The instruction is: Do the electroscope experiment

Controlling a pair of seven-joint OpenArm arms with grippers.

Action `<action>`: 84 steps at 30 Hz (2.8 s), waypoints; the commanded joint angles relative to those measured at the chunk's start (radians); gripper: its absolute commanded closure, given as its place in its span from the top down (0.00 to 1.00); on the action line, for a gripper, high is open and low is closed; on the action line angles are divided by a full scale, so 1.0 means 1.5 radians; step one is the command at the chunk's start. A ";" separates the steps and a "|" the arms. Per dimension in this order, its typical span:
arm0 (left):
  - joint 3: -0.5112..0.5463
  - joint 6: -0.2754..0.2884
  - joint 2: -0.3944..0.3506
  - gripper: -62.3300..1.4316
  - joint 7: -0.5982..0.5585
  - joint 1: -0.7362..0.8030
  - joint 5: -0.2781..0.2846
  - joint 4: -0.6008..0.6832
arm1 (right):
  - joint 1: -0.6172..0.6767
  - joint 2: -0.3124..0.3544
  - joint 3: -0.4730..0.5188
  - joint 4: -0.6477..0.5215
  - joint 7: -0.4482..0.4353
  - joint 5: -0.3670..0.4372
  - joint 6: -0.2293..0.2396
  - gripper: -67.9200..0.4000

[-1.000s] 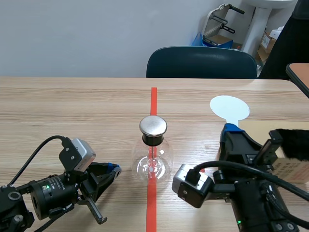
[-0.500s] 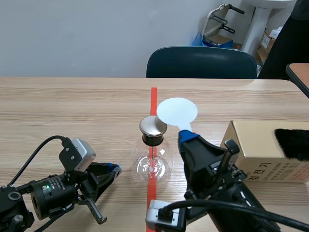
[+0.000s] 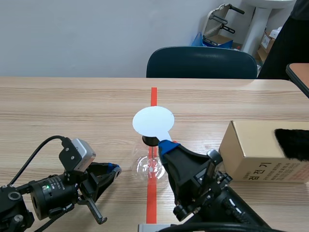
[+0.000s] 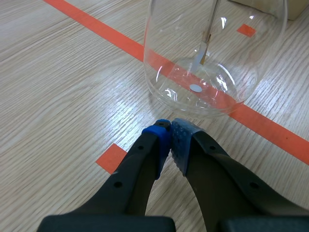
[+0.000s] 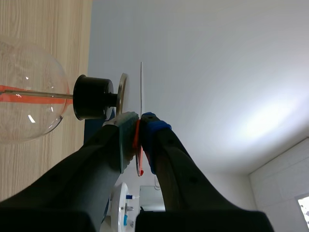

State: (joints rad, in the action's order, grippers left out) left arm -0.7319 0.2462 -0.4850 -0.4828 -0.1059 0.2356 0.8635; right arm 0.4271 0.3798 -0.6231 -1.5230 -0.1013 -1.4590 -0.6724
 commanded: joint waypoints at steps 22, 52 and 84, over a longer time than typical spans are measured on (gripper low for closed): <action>0.001 0.002 0.004 0.08 -0.012 -0.004 0.004 0.011 | -0.009 0.007 0.005 -0.002 0.137 -0.001 0.018 0.02; 0.001 0.002 0.003 0.08 -0.012 -0.004 0.004 0.011 | -0.009 0.007 0.005 -0.002 0.335 -0.001 0.018 0.02; 0.001 0.002 0.003 0.08 -0.012 -0.004 0.004 0.011 | -0.009 0.007 0.005 -0.002 0.332 -0.001 0.017 0.02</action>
State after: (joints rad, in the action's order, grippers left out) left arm -0.7319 0.2462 -0.4850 -0.4831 -0.1059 0.2356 0.8635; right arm 0.4271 0.3798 -0.6231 -1.5230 0.3939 -1.4590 -0.6350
